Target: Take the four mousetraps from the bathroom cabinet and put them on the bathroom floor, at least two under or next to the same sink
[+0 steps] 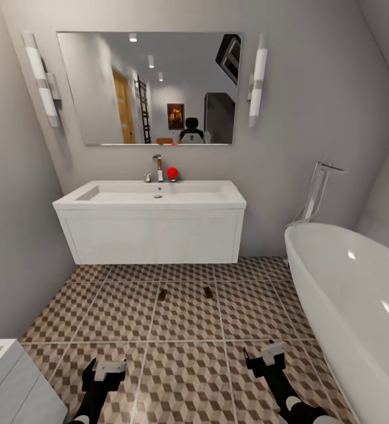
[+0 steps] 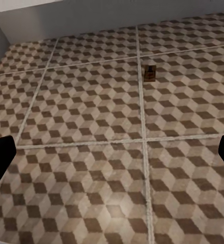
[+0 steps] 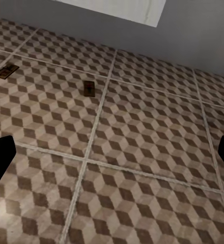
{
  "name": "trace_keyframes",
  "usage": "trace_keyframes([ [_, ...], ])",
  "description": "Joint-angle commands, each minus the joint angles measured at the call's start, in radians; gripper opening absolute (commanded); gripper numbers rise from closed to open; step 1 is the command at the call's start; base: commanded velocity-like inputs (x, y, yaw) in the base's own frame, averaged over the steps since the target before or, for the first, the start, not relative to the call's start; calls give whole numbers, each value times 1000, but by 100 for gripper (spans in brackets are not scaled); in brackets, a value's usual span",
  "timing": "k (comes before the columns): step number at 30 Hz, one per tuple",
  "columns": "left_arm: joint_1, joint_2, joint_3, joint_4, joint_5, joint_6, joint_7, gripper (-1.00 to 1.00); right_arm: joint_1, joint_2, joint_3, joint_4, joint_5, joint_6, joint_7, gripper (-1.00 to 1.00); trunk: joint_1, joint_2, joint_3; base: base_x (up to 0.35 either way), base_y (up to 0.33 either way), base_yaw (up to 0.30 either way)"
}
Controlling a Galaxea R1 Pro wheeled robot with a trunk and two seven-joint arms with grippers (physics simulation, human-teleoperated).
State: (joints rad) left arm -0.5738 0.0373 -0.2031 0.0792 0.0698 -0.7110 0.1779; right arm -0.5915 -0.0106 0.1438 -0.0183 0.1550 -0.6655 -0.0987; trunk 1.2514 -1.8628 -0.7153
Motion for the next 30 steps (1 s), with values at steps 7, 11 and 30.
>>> trace_keyframes([
  [7,-1,0,-9,4,7,-5,2,100,-1,0,5,0,9,-1,-10,100,-27,49,21,0,0,0],
  [11,-1,1,-8,3,7,-5,2,100,-1,0,5,1,9,-2,-10,100,-42,77,34,0,0,0],
  [30,-1,3,-8,3,8,-5,5,100,-1,0,5,1,9,-2,-10,100,-115,210,93,0,0,0],
])
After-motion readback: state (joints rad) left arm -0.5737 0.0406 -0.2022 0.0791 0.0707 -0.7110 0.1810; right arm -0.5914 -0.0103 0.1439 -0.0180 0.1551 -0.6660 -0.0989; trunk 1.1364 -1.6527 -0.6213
